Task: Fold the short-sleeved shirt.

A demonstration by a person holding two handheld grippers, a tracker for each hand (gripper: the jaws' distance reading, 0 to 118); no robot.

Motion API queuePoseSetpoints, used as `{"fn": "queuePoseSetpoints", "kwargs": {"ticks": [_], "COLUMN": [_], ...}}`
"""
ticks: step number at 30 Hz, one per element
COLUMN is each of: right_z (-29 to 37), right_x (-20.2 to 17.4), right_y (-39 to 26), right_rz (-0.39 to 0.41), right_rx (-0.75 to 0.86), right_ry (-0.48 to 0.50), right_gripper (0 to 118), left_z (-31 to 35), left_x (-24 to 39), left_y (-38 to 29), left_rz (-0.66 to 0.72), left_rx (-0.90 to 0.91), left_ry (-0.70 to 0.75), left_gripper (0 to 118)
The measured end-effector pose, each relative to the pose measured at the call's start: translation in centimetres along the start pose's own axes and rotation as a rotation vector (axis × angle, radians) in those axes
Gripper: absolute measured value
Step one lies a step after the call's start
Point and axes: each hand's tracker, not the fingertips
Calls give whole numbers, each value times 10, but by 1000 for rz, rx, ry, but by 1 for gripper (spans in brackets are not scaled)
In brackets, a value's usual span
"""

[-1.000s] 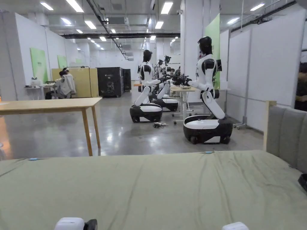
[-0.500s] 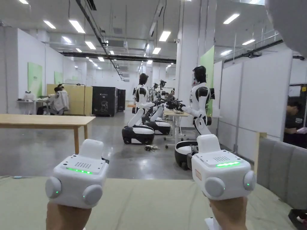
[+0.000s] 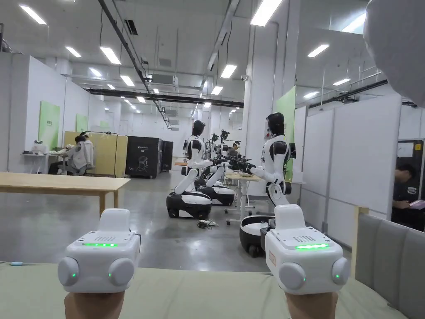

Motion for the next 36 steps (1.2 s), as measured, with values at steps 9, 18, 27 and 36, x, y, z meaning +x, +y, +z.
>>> {"fn": "queuePoseSetpoints", "kwargs": {"ticks": [9, 18, 27, 36], "right_z": [-23, -22, -7, -10], "right_x": [4, 4, 2, -2], "right_y": [-10, -16, 4, 3], "right_rz": [-23, -12, -135, 15], "right_rx": [-15, -24, -95, -73], "right_ry": [5, 6, -21, 46], "right_gripper": [18, 118, 118, 118], "left_z": [-16, -14, -22, -17], "left_x": [5, 11, 7, 10], "left_y": [-2, 1, -8, -7], "left_rz": [-69, -102, -109, -99], "left_rx": [28, 21, 15, 14], "left_ry": [0, 23, 24, 19], "left_gripper": [14, 118, 118, 118]}}
